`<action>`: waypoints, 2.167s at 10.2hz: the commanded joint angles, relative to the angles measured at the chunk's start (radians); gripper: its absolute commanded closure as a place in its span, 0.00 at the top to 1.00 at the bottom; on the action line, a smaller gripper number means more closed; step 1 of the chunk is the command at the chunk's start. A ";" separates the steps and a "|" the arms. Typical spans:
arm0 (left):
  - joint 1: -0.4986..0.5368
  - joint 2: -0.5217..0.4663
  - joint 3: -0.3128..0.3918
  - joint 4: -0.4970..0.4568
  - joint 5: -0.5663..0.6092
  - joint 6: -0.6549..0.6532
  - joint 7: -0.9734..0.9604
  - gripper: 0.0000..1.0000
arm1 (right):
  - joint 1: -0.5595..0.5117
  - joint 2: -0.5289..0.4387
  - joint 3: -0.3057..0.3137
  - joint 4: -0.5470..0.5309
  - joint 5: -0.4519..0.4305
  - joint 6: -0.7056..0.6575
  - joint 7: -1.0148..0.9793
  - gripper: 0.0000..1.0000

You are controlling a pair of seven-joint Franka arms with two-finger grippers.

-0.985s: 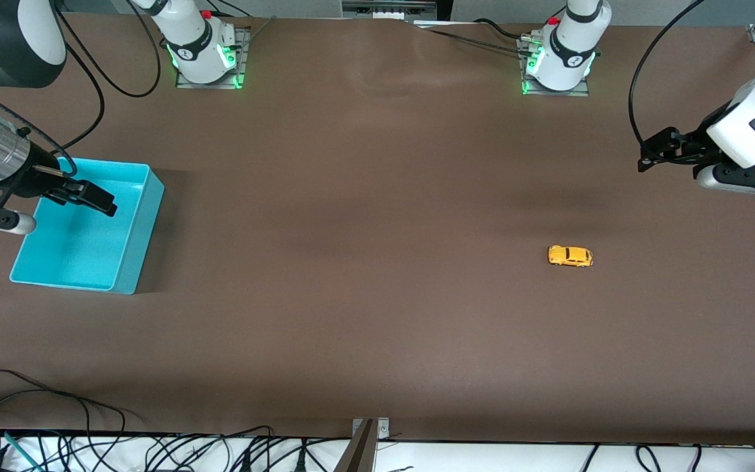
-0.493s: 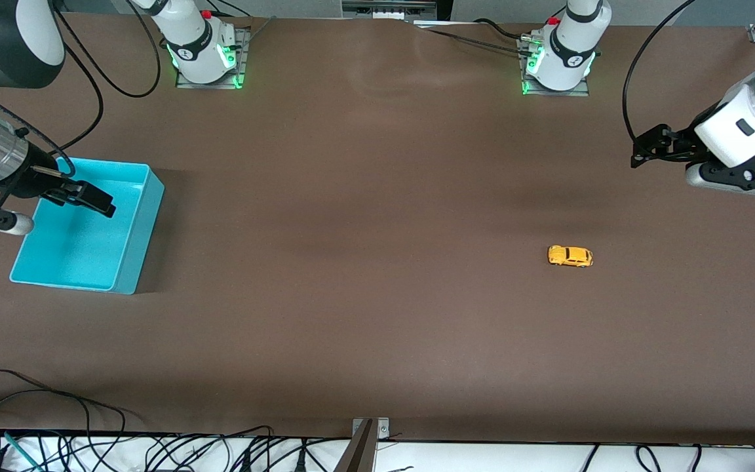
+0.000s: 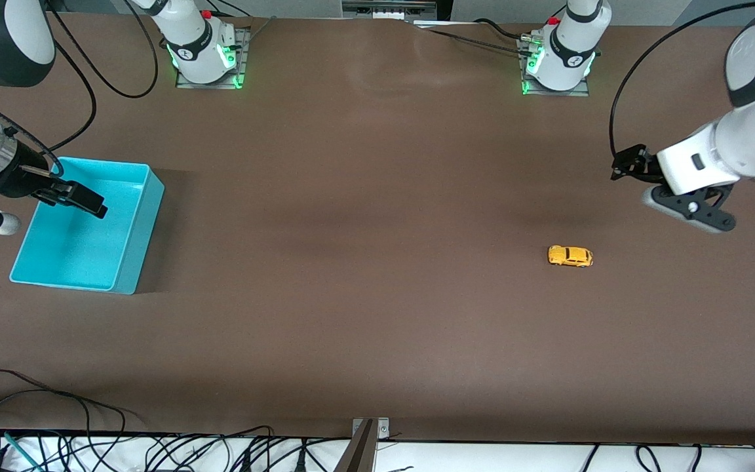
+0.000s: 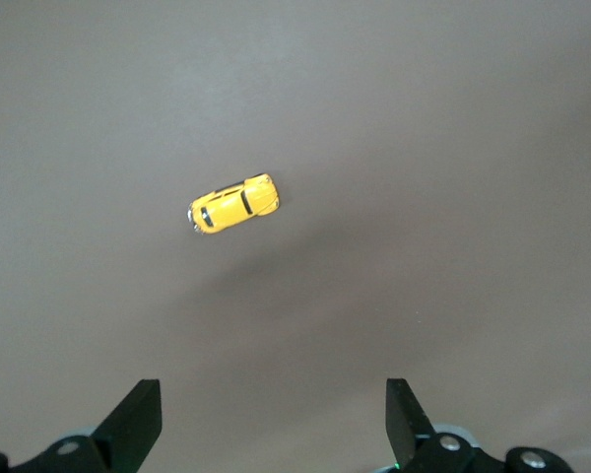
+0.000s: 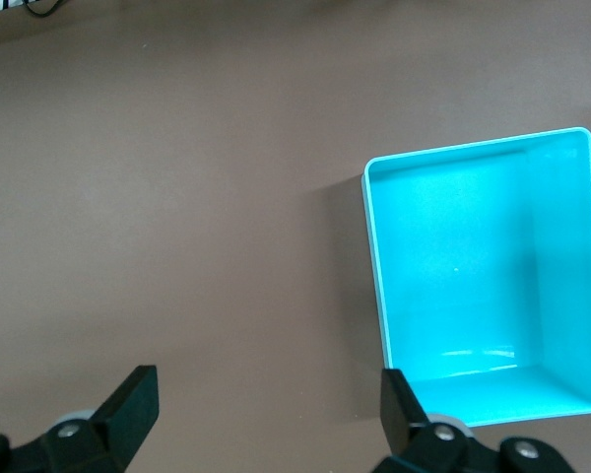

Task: Wind up and store yellow beetle car
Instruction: 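Move the left gripper over the yellow beetle car and lower it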

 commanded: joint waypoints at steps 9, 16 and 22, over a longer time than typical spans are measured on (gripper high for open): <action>0.007 0.201 -0.001 -0.194 0.111 0.457 0.947 1.00 | 0.001 0.051 -0.001 0.014 -0.002 -0.009 0.017 1.00; 0.013 0.297 -0.001 -0.383 0.157 0.810 1.089 1.00 | 0.015 0.076 0.010 0.012 0.001 0.035 0.017 1.00; 0.029 0.338 -0.001 -0.409 0.157 0.881 1.090 0.89 | 0.017 0.073 0.005 0.006 -0.005 0.000 0.014 1.00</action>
